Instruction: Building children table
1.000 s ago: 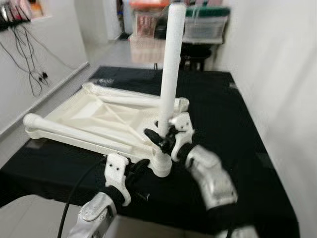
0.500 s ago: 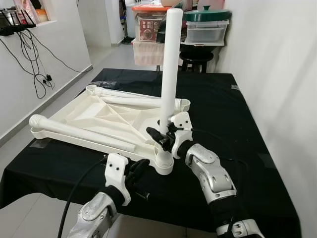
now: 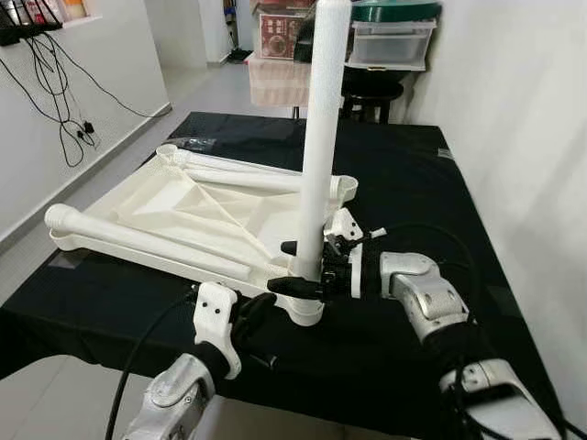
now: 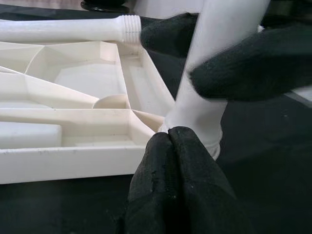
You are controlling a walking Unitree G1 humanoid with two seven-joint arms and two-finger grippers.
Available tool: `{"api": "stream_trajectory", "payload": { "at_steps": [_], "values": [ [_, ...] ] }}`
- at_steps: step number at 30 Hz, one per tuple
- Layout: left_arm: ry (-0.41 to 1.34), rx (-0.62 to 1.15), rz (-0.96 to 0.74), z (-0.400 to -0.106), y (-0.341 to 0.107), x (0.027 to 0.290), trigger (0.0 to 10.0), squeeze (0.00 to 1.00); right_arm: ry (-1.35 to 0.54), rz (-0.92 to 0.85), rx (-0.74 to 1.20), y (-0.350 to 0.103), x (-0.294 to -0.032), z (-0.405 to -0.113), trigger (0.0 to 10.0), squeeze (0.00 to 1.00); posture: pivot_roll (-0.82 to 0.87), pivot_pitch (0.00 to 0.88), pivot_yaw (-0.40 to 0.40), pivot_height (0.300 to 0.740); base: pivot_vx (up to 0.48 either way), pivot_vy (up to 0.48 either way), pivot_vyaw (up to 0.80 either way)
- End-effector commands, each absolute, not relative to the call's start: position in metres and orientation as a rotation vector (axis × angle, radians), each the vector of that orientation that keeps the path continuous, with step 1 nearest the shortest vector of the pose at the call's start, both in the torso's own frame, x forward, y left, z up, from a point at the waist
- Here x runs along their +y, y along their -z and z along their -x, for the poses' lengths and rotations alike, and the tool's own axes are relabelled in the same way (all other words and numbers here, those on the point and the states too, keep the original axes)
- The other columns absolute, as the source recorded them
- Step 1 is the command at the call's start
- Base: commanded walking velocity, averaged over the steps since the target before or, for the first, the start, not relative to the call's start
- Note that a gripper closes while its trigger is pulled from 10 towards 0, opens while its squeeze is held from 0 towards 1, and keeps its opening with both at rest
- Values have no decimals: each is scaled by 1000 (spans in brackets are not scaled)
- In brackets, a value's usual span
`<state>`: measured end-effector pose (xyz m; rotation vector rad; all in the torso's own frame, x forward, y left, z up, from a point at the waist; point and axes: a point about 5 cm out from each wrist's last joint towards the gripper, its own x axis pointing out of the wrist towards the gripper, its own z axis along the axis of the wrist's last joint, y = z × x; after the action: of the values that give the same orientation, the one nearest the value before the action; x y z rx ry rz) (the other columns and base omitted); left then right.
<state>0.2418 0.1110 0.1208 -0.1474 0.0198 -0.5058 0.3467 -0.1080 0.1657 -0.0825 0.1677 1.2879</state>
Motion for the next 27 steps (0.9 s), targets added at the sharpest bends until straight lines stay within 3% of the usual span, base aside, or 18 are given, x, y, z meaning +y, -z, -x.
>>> {"api": "stream_trajectory", "payload": {
  "at_steps": [1, 2, 3, 5, 6, 12, 16, 18, 21, 23, 25, 26, 27],
  "values": [
    [505, 29, 146, -242, -119, 110, 10000, 0, -1309, 99, 173, -164, -103, -347, 10000, 0, 52, 0, -43, 740, 0, 0, 0],
    [506, 29, 146, -241, -119, 110, 10000, 0, -1294, 91, 172, -166, -102, -352, 7647, 0, 55, 0, -45, 740, 0, 0, 0],
    [506, 30, 146, -241, -119, 109, 10000, 0, -1283, 79, 167, -169, -101, -356, 980, 0, 56, 0, -45, 740, 0, 0, 0],
    [506, 30, 146, -241, -119, 109, 10000, 0, -1277, 71, 163, -170, -101, -358, 980, 0, 56, 0, -45, 740, 0, 0, 0],
    [506, 30, 146, -240, -119, 109, 10000, 0, -1288, 57, 165, -170, -102, -358, 0, 0, 60, 0, -47, 740, 0, 0, 0],
    [504, 28, 149, -239, -120, 109, 10000, 0, -1313, 42, 188, -167, -108, -357, 0, 0, 57, 0, -46, 740, 0, 0, 0],
    [503, 26, 153, -239, -120, 109, 10000, 0, -1232, 56, 219, -154, -124, -357, 0, 0, 47, 0, -42, 740, 0, 0, 0],
    [502, 25, 152, -238, -121, 109, 10000, 0, -1045, 126, 266, -136, -135, -355, 0, 0, 43, 0, -45, 740, 0, 0, 0],
    [502, 25, 152, -238, -121, 109, 10000, 0, -1045, 126, 266, -136, -135, -355, 0, 0, 43, 0, -45, 740, 0, 0, 0],
    [499, 24, 150, -236, -122, 113, 10000, 0, -522, -1, 293, -116, -136, -347, 0, 0, 32, 0, -33, 740, 0, 0, 0],
    [499, 24, 150, -236, -122, 113, 10000, 0, -522, -1, 293, -116, -136, -347, 0, 0, 32, 0, -33, 740, 0, 0, 0],
    [500, 26, 148, -235, -122, 114, 10000, 0, -393, -54, 323, -105, -130, -329, 0, 0, 17, 0, -15, 740, 0, 0, 0],
    [500, 26, 148, -235, -122, 114, 10000, 0, -393, -54, 323, -105, -130, -329, 0, 0, 17, 0, -15, 740, 0, 0, 0]
  ]
}}
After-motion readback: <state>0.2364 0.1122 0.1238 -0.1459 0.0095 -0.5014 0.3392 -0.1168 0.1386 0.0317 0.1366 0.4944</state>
